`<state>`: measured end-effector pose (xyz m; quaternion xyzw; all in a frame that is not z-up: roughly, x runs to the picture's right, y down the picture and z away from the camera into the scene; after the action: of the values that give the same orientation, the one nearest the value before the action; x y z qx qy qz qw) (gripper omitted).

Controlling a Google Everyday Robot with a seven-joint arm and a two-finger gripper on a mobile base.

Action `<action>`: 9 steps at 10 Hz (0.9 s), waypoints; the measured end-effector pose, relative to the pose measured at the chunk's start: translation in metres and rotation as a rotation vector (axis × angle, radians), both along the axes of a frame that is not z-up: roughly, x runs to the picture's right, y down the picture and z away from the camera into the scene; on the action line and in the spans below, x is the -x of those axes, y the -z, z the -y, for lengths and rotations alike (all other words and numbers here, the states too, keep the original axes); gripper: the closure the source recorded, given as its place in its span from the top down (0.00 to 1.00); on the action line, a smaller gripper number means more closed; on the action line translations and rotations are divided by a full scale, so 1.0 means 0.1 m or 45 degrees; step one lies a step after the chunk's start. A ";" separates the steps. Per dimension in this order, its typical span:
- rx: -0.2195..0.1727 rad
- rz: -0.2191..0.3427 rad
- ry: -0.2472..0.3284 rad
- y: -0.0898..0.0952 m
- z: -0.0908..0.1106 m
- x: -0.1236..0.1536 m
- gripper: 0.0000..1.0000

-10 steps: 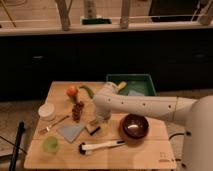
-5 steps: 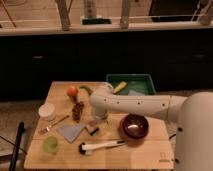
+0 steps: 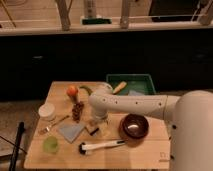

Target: Wipe table surface with eraser

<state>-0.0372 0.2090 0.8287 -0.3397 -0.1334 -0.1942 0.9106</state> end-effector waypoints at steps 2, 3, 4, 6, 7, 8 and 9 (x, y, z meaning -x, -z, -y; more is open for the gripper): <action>0.006 -0.004 0.006 -0.04 -0.03 -0.01 0.60; 0.009 0.000 0.012 -0.06 -0.05 0.01 0.50; 0.012 -0.001 0.011 -0.09 -0.07 0.02 0.40; 0.027 -0.013 0.004 -0.14 -0.11 0.00 0.18; 0.025 -0.012 0.005 -0.15 -0.11 0.01 0.10; 0.027 -0.011 0.005 -0.15 -0.12 0.01 0.02; 0.028 -0.008 0.010 -0.14 -0.12 0.01 0.00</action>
<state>-0.0387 0.2209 0.8424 -0.3508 -0.1315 -0.1951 0.9064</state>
